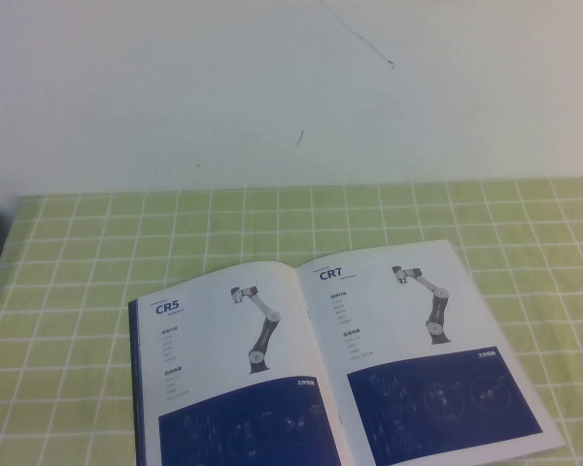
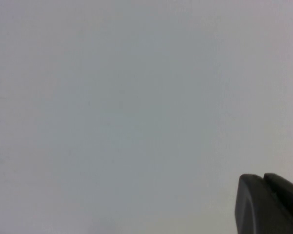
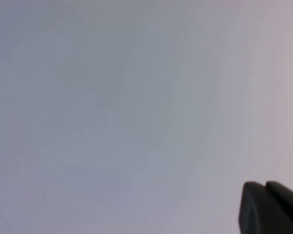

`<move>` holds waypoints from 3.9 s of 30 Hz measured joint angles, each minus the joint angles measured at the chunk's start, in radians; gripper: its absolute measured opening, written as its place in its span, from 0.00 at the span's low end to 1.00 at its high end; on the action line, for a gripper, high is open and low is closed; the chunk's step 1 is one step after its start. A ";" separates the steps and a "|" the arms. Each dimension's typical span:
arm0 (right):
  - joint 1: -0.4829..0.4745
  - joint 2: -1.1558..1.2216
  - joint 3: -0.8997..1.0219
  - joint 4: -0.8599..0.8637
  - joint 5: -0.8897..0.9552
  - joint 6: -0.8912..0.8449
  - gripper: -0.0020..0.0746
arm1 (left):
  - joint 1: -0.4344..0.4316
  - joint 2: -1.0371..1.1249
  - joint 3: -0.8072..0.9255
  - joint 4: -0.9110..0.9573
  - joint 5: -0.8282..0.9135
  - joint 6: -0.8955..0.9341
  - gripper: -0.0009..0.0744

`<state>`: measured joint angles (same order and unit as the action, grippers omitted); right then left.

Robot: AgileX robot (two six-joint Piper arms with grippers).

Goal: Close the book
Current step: 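Close the open booklet and leave it lying on the table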

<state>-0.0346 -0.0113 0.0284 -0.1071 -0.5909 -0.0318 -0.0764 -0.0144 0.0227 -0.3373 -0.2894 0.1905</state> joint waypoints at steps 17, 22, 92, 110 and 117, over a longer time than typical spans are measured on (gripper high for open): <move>0.001 0.157 -0.396 -0.241 0.829 0.136 0.02 | 0.000 0.085 -0.209 -0.099 0.319 0.077 0.01; 0.014 0.390 -0.516 -0.045 0.952 0.017 0.02 | 0.000 0.310 -0.423 -0.096 0.566 0.094 0.01; 0.191 1.810 -0.766 0.957 1.059 -1.115 0.02 | -0.300 1.861 -1.054 0.143 0.963 -0.210 0.01; 0.191 1.810 -0.766 0.986 1.057 -1.114 0.02 | -0.438 1.902 -1.180 -0.769 0.821 0.401 0.01; 0.191 1.741 -0.750 0.932 1.027 -1.071 0.02 | -0.441 1.891 -1.217 -0.952 0.995 0.698 0.01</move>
<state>0.1569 1.7300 -0.7214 0.8249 0.4361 -1.1028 -0.5178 1.8770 -1.1943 -1.2888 0.7054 0.8887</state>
